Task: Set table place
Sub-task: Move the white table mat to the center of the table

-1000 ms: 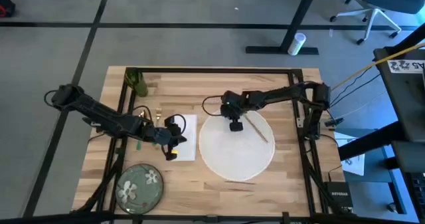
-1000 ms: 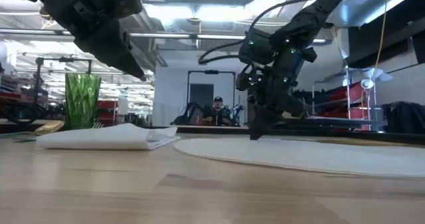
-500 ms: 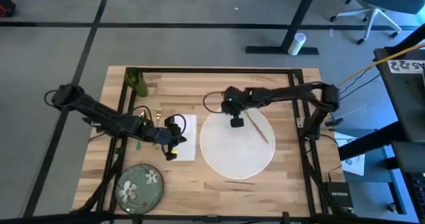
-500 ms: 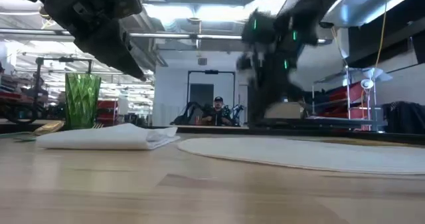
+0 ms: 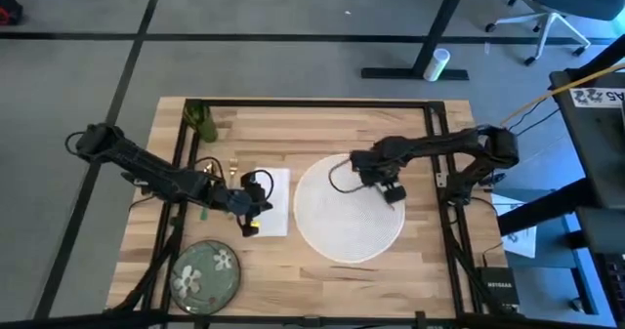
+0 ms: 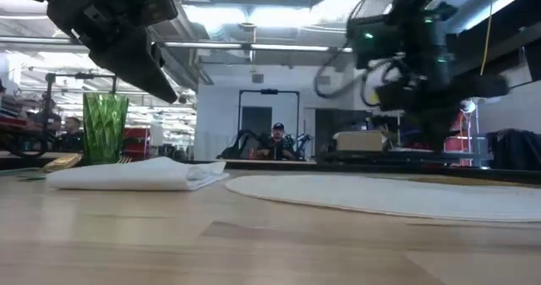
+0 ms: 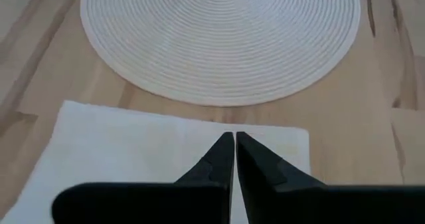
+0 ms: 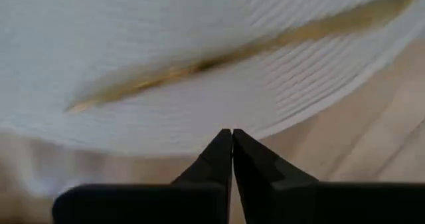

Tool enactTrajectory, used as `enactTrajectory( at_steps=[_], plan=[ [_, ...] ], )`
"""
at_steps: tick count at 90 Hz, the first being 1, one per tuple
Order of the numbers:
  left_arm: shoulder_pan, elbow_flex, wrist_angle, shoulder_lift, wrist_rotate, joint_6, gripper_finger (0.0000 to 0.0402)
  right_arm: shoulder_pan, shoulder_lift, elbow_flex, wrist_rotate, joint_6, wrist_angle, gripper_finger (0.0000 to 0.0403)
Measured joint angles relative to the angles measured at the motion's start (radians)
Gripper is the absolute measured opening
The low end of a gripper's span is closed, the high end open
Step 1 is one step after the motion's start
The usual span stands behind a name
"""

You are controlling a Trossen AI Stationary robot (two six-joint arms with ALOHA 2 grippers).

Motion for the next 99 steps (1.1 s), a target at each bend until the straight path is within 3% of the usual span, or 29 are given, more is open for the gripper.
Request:
enactTrajectory(
  at_steps=[32, 72, 99],
  plan=[
    [0.0, 0.0, -0.005, 0.0, 0.0, -0.005, 0.0, 0.136, -0.006, -0.163, -0.22, 0.177, 0.107, 0.0],
    [0.001, 0.0, -0.005, 0.0, 0.0, -0.009, 0.0, 0.267, -0.006, -0.173, -0.458, 0.34, 0.353, 0.0],
    [0.001, 0.0, -0.006, 0.0, 0.0, -0.009, 0.0, 0.327, -0.006, -0.162, -0.504, 0.414, 0.487, 0.0]
  ],
)
